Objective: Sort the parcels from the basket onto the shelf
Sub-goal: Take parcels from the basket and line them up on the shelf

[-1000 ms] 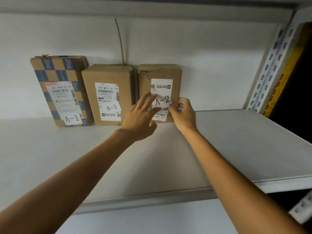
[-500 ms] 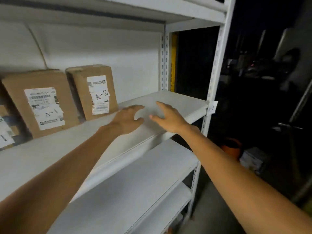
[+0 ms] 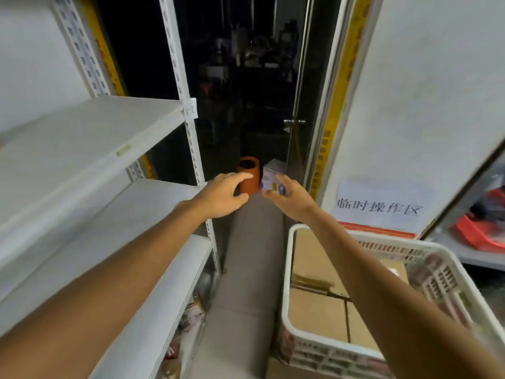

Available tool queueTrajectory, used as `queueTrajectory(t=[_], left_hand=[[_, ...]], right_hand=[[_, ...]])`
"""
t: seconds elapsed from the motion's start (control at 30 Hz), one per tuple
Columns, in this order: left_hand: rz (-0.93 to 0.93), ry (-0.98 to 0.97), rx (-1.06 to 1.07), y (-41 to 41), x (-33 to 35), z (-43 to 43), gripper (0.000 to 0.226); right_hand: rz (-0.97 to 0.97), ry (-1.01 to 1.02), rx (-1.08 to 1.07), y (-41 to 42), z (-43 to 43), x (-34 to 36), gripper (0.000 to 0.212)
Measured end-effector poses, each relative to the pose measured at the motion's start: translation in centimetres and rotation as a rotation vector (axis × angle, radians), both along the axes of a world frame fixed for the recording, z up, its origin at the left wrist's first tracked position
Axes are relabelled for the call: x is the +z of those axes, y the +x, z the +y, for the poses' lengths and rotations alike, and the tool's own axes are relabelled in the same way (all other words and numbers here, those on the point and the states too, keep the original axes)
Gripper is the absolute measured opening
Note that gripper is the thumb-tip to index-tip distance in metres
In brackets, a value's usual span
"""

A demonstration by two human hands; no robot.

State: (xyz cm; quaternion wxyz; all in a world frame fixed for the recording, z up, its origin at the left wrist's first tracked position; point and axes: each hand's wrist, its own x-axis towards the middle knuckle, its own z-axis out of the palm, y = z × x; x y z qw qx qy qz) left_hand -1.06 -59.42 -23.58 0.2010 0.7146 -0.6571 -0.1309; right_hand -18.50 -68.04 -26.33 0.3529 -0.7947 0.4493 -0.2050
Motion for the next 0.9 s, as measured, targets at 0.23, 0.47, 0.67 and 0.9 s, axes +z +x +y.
queueTrajectory(t=[0.23, 0.47, 0.67, 0.9], left_hand=[[0.037, 0.155, -0.151, -11.2, -5.9, -2.0, 0.051], [0.043, 0.299, -0.231, -21.9, -11.6, -2.5, 0.052], [0.082, 0.379, -0.261, -28.1, -14.3, -5.0, 0.047], [0.056, 0.459, -0.392, -32.1, -18.3, -11.2, 0.046]], right_hand=[[0.014, 0.065, -0.129, -13.6, 2.2, -5.3, 0.058], [-0.008, 0.201, -0.190, -25.5, 3.9, -10.1, 0.048], [0.080, 0.333, -0.280, -32.4, 3.2, -13.5, 0.063], [0.090, 0.420, -0.382, -37.6, -1.1, -16.3, 0.061]])
